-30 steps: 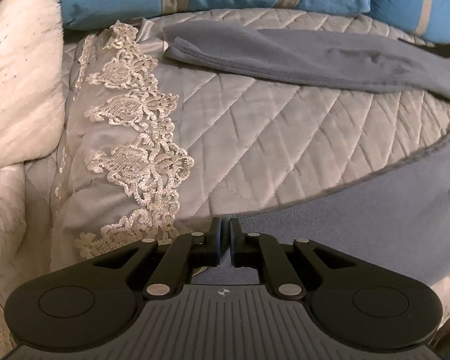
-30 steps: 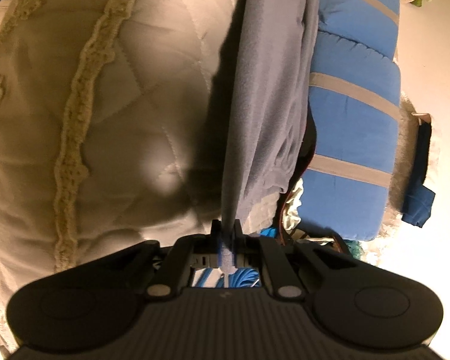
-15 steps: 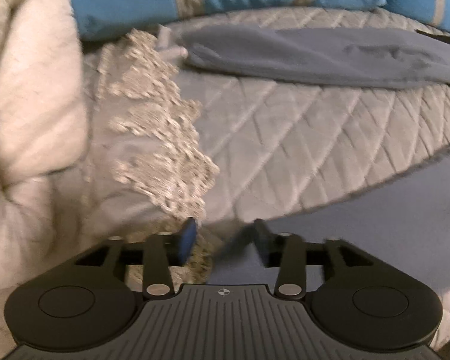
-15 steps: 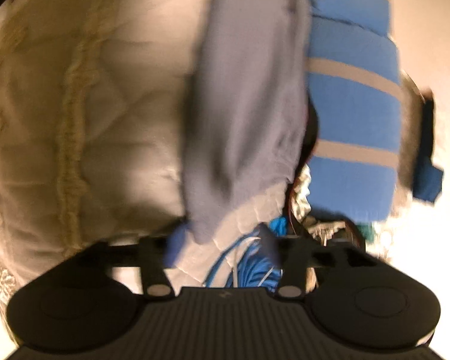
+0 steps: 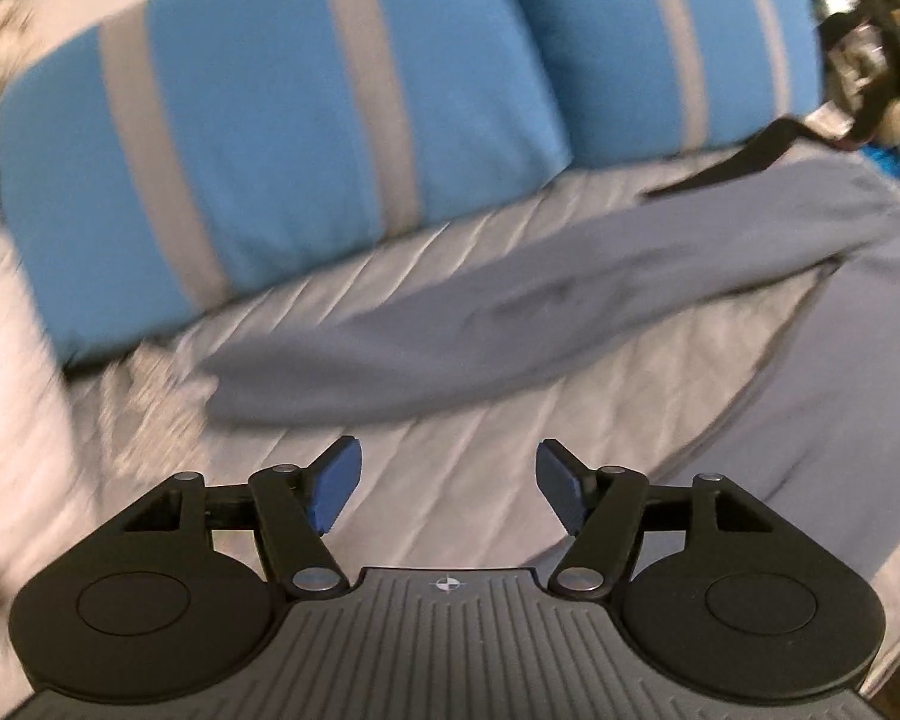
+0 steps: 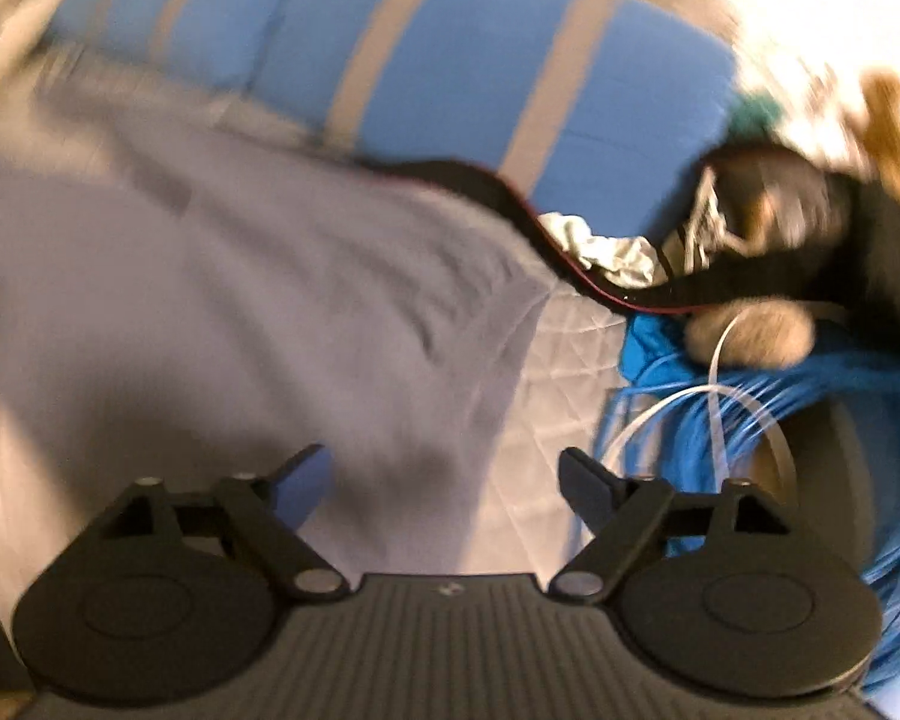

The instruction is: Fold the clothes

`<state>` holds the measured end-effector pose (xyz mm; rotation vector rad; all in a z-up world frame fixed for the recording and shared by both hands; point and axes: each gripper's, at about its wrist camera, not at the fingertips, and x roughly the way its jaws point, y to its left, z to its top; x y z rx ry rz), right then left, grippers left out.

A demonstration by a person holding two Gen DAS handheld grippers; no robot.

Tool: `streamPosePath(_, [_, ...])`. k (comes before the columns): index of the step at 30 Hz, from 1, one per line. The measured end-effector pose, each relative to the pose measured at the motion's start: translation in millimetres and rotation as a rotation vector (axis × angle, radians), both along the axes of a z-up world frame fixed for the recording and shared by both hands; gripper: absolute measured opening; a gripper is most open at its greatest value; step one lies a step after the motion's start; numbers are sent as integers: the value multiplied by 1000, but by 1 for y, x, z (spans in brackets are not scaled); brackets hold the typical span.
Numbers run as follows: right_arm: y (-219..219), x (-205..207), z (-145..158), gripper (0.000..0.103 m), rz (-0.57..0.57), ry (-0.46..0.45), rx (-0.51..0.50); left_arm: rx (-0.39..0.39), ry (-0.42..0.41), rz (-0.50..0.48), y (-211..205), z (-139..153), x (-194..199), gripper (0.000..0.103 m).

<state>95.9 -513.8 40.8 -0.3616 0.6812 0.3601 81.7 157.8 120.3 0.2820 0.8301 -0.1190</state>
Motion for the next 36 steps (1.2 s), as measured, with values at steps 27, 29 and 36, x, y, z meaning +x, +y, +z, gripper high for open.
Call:
streamPosePath(27, [-3, 91, -44, 6, -308, 84, 200, -207, -114, -214, -159, -17, 31, 64])
streamPosePath(29, [-4, 91, -44, 6, -324, 65, 197, -215, -138, -224, -169, -18, 32, 64])
streamPosePath(36, [2, 98, -51, 6, -361, 63, 148, -157, -165, -293, -192, -32, 24, 64])
